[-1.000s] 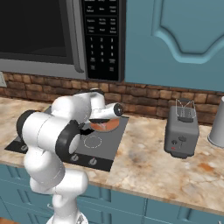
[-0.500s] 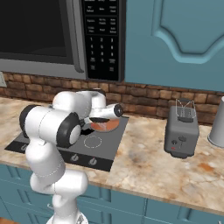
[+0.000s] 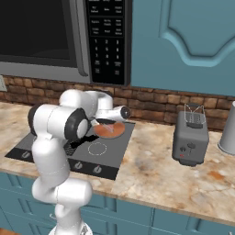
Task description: Retrieve the steak from the fridge and place it on the saucepan with marinade on the stove.
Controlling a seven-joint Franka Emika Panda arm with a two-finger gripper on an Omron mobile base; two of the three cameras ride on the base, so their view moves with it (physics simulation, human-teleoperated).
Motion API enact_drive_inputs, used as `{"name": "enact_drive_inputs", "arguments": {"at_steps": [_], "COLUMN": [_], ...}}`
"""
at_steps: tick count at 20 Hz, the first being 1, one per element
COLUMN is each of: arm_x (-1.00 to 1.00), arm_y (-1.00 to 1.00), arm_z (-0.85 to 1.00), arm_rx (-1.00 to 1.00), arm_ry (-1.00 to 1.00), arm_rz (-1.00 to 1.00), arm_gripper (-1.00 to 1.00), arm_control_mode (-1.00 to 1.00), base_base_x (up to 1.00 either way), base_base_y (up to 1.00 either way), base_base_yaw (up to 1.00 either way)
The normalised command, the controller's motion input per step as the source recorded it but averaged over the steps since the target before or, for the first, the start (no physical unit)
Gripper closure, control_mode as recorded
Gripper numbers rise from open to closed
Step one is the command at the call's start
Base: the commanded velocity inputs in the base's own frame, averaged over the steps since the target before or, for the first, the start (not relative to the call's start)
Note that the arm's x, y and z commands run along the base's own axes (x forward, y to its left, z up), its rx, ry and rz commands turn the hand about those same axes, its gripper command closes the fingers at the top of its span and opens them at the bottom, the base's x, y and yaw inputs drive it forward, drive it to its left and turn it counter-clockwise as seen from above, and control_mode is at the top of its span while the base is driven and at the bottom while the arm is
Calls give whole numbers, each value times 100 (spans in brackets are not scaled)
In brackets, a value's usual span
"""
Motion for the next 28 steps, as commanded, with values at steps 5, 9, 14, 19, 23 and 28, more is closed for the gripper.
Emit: {"name": "enact_drive_inputs", "arguments": {"at_steps": [5, 9, 14, 19, 23, 28], "arm_x": [32, 25, 20, 15, 16, 21], "arm_y": [0, 0, -1, 0, 0, 0], "arm_z": [-23, -20, -13, -12, -16, -15], "arm_rx": [0, 0, 0, 0, 0, 0], "arm_ry": [0, 0, 0, 0, 0, 0], "arm_rz": [0, 0, 0, 0, 0, 0], "arm_gripper": [100, 100, 100, 100, 100, 100], "arm_control_mode": [-100, -100, -100, -100, -100, -100], "base_base_x": [0, 0, 0, 0, 0, 0], "base_base_y": [0, 0, 0, 0, 0, 0], "base_base_yaw": [0, 0, 0, 0, 0, 0]}}
